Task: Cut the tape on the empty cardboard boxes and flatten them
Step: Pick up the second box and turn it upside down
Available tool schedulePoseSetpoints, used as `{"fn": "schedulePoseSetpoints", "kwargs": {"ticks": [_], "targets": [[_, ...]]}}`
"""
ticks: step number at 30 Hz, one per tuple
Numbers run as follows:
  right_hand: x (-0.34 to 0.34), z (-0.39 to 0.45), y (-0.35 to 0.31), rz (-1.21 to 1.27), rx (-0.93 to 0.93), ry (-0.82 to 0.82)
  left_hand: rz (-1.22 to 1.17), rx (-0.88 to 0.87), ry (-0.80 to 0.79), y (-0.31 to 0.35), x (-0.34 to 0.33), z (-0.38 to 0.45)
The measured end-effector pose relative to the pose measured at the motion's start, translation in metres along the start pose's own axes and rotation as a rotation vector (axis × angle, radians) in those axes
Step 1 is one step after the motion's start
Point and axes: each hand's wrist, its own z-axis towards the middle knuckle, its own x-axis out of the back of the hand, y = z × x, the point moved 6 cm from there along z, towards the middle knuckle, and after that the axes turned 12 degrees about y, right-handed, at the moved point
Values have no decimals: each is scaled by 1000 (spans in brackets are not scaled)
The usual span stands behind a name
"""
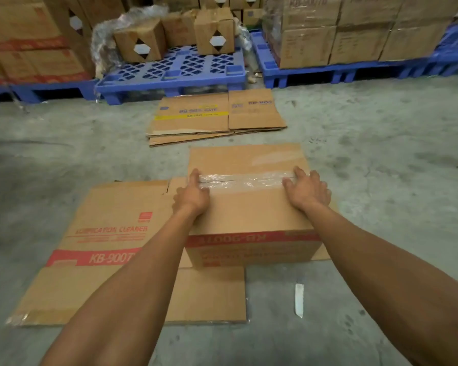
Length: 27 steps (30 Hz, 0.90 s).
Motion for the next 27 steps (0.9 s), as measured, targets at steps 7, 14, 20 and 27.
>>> {"fn": "schedulePoseSetpoints", "kwargs": {"ticks": [7,14,20,27], "targets": [[6,0,25,259,-57,3,414,-561,111,74,-46,-35],[-56,-80,145,1014,-911,-171,424,-702,-30,134,-109,-83],[-117,-163,168,249,-547,-341,424,-659,-17,139,-115,-87],[-126,-173,147,76,-501,-271,406,-679,-18,137,-111,-85]]}}
